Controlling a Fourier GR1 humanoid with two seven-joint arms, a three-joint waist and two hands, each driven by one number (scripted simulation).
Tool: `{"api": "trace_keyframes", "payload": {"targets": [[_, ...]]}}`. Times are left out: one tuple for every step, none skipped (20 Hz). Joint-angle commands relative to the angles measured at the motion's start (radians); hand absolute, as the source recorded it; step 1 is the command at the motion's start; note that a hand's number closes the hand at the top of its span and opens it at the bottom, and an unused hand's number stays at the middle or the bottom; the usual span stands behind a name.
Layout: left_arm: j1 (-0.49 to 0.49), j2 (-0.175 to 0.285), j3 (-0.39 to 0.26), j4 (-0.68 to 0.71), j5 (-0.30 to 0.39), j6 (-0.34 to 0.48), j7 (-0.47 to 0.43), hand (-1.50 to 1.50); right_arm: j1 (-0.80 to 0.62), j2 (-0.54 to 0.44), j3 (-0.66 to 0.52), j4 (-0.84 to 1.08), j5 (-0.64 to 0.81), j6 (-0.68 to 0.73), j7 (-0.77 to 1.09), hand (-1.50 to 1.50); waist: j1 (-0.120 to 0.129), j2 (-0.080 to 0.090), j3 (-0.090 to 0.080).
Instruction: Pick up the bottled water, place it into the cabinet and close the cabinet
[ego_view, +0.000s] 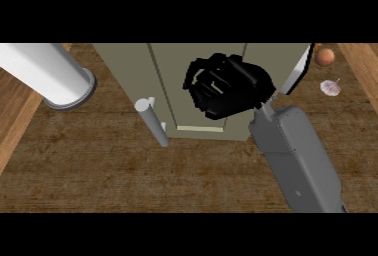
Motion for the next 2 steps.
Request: {"api": "trace_keyframes", "payload": {"targets": [[0.003, -0.01, 0.011, -0.01, 0.016, -0.009, 0.019, -1.5, -0.156, 0.045, 0.005, 0.104, -0.037, -0.056, 0.011, 1.5, 0.034, 0.023, -0.031], [0.006, -0.026, -0.001, -0.007, 0.0, -0.035, 0.009, -1.5, -0.169, 0.036, -0.028, 0.133, -0.018, -0.022, 0.02, 1.5, 0.04, 0.024, -0.031]]}}
